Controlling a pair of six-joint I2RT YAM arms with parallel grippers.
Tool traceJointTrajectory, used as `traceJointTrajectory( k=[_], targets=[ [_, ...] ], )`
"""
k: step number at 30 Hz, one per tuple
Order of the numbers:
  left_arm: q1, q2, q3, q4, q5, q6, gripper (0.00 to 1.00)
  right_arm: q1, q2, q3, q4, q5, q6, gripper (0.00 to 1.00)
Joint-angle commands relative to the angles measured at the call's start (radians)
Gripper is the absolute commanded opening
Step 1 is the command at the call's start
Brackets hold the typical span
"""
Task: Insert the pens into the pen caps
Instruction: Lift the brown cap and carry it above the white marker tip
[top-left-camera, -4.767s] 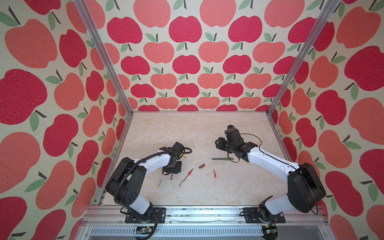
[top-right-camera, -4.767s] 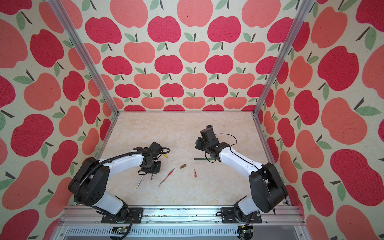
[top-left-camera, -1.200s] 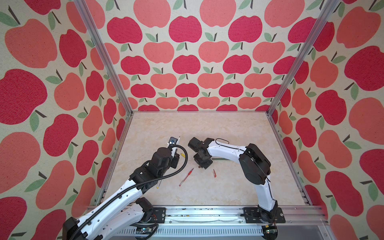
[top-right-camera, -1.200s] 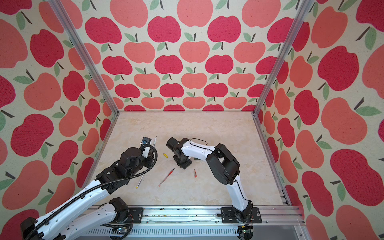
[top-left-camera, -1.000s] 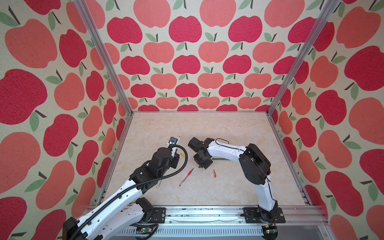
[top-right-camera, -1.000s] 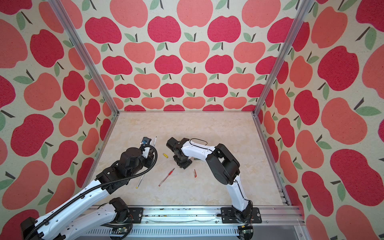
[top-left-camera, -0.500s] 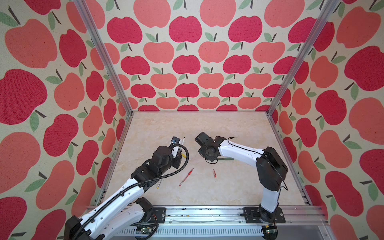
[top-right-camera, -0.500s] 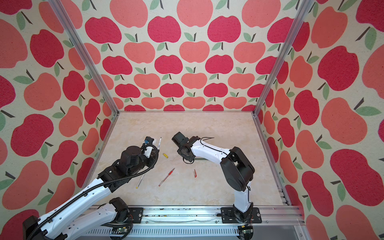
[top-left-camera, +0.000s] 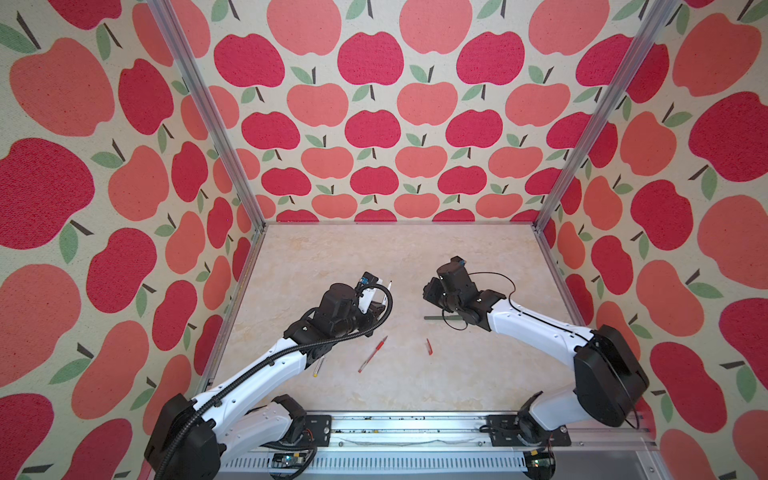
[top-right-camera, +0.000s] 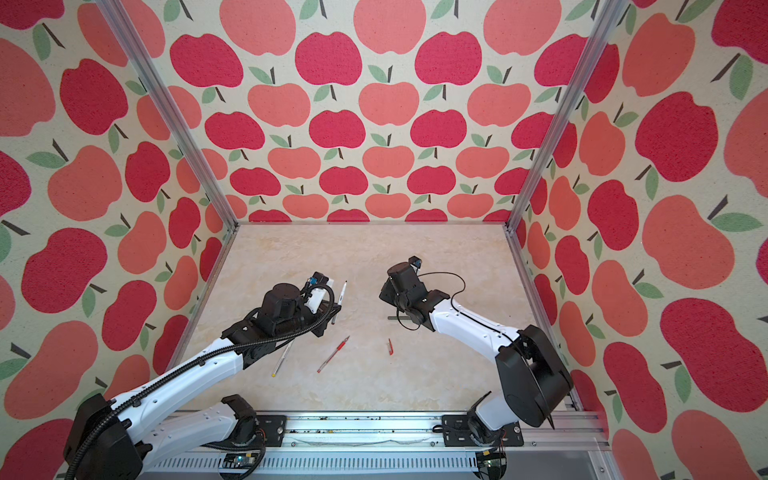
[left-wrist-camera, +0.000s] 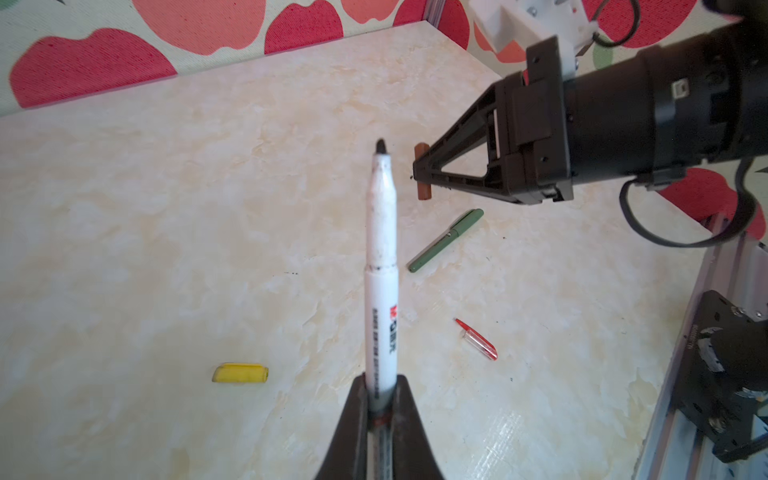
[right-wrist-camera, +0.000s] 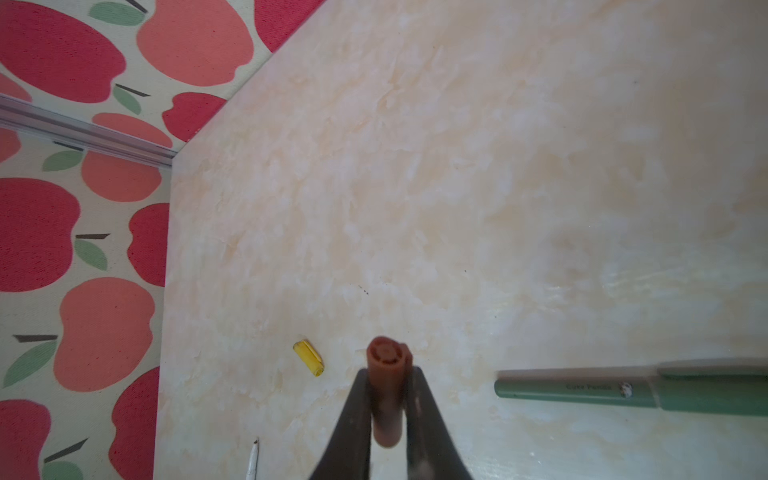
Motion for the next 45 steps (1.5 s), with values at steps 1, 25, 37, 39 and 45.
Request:
traceJointTrajectory(
  k=[1, 25, 37, 39, 45],
  targets=[
    [0.021, 0.044, 0.015, 0.083, 0.150, -0.059, 0.00, -0.037, -0.074, -0.023, 0.141, -0.138, -0.197, 0.17],
    [0.055, 0.194, 0.082, 0.222, 0.362, -0.257, 0.00, -0.170, -0.002, 0.004, 0.540, -0.705, -0.197, 0.17],
    [0.055, 0.224, 0.109, 0.227, 0.368, -0.260, 0.00, -0.136, 0.029, -0.012, 0.565, -0.701, -0.185, 0.15],
    [0.055, 0.226, 0.111, 0.227, 0.368, -0.259, 0.00, -0.132, 0.035, -0.017, 0.572, -0.696, -0.181, 0.15],
    [0.057, 0.223, 0.103, 0.225, 0.364, -0.257, 0.00, -0.131, 0.037, -0.022, 0.588, -0.684, -0.176, 0.15]
  ],
)
